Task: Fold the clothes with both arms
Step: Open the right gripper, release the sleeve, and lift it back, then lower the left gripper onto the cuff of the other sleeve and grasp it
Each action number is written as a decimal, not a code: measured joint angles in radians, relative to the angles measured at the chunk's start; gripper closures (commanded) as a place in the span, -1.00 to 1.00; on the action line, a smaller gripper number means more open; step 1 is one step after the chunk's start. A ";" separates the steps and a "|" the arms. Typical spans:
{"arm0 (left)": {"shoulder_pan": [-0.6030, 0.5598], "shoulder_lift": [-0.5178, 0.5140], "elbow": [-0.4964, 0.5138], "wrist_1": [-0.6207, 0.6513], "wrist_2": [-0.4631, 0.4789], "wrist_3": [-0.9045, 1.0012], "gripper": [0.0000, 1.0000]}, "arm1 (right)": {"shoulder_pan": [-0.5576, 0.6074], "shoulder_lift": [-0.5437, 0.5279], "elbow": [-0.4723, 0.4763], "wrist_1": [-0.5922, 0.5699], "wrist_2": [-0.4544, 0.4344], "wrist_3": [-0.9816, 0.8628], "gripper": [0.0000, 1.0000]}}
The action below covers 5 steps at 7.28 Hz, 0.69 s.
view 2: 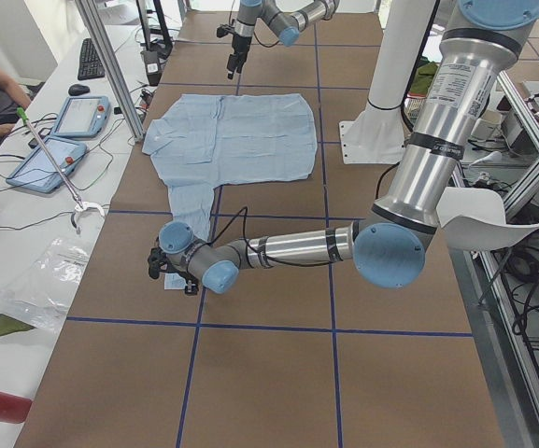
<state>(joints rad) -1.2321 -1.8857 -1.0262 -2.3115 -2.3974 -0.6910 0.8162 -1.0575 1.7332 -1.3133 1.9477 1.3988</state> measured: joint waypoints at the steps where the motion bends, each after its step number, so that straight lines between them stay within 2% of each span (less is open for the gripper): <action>1: 0.003 0.003 0.012 -0.017 -0.009 -0.008 -0.37 | 0.002 -0.012 0.008 0.000 -0.008 -0.007 -0.99; 5: 0.045 -0.009 0.047 -0.043 -0.005 -0.012 -0.33 | -0.001 -0.024 0.014 0.000 -0.056 -0.010 -1.00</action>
<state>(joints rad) -1.1869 -1.8947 -0.9788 -2.3543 -2.4019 -0.7027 0.8157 -1.0816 1.7471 -1.3134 1.8922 1.3883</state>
